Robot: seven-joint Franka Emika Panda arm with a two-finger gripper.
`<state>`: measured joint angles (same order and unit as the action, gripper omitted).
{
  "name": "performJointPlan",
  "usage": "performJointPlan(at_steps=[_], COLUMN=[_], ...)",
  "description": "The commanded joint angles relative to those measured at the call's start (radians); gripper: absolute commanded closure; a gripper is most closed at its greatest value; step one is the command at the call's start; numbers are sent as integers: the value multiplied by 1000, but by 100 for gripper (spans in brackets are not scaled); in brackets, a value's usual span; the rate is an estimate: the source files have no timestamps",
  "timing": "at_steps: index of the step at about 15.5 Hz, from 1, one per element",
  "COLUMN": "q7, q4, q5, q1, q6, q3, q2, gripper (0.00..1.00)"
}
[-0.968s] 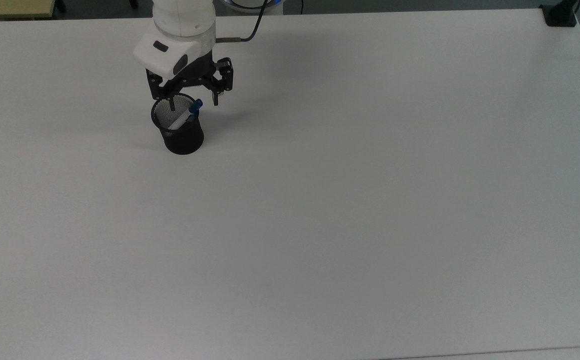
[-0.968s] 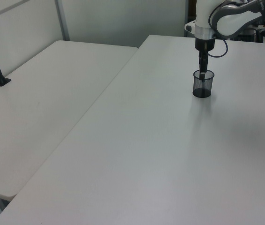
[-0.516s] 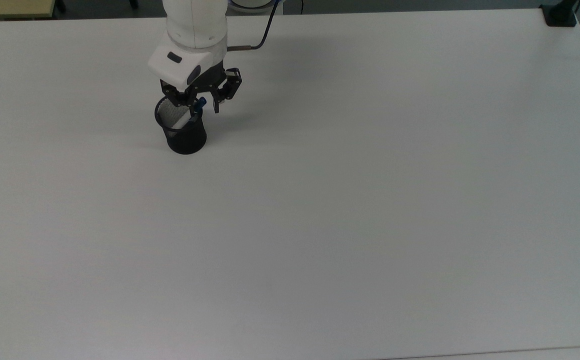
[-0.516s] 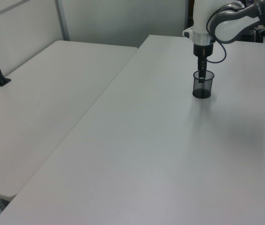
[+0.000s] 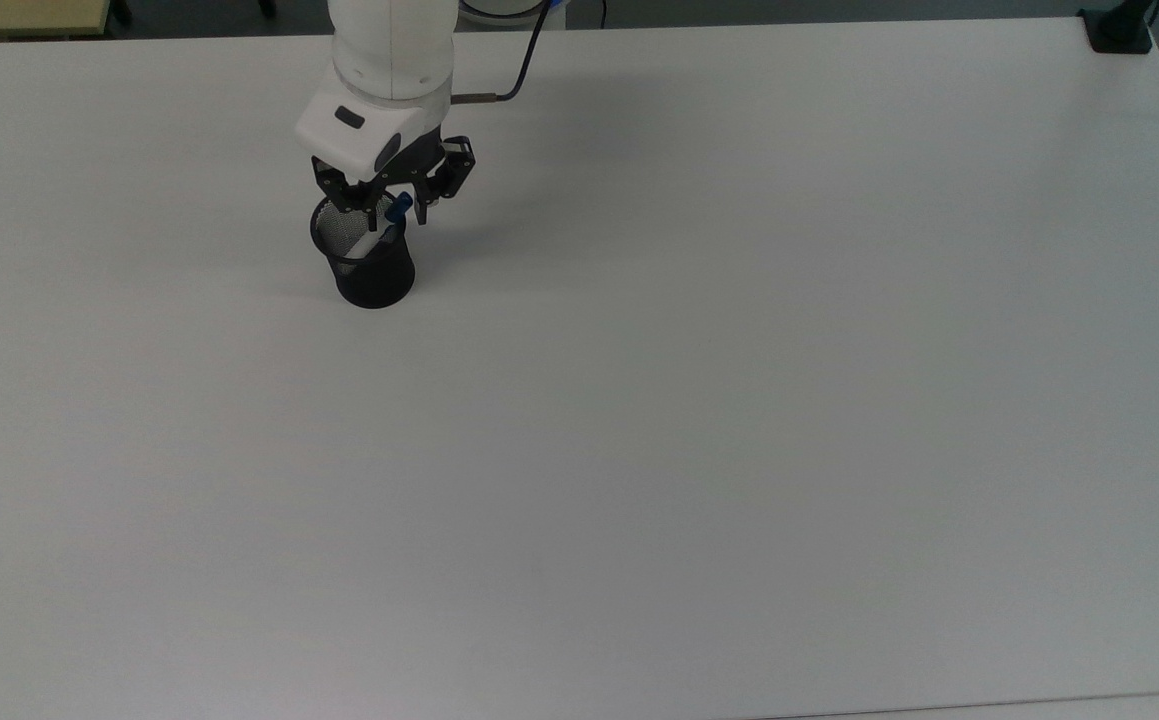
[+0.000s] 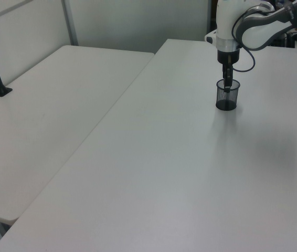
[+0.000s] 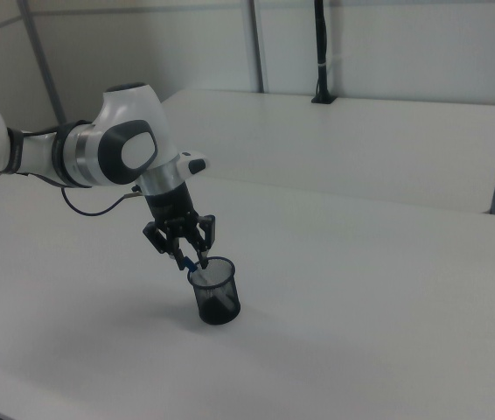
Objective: Remove the marker
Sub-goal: 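Lower the gripper onto the blue-capped marker and close on it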
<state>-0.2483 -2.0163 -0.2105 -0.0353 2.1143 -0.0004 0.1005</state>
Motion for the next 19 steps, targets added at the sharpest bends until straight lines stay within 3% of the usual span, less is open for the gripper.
performJointPlan(at_steps=[1,6,11,15,19], q7=[26,37,79,81,51], q4=[-13,-12,-10,13,118], q5=[-46,-67,-73,-75,-66], q1=[9,11,11,5,-23], q6=[-63,-82,-82,-85,-195], q3=[-3,-1,-1,-1,-1], q2=[-35,-38,-38,-39,-71], gripper=[53,56,98,100,100])
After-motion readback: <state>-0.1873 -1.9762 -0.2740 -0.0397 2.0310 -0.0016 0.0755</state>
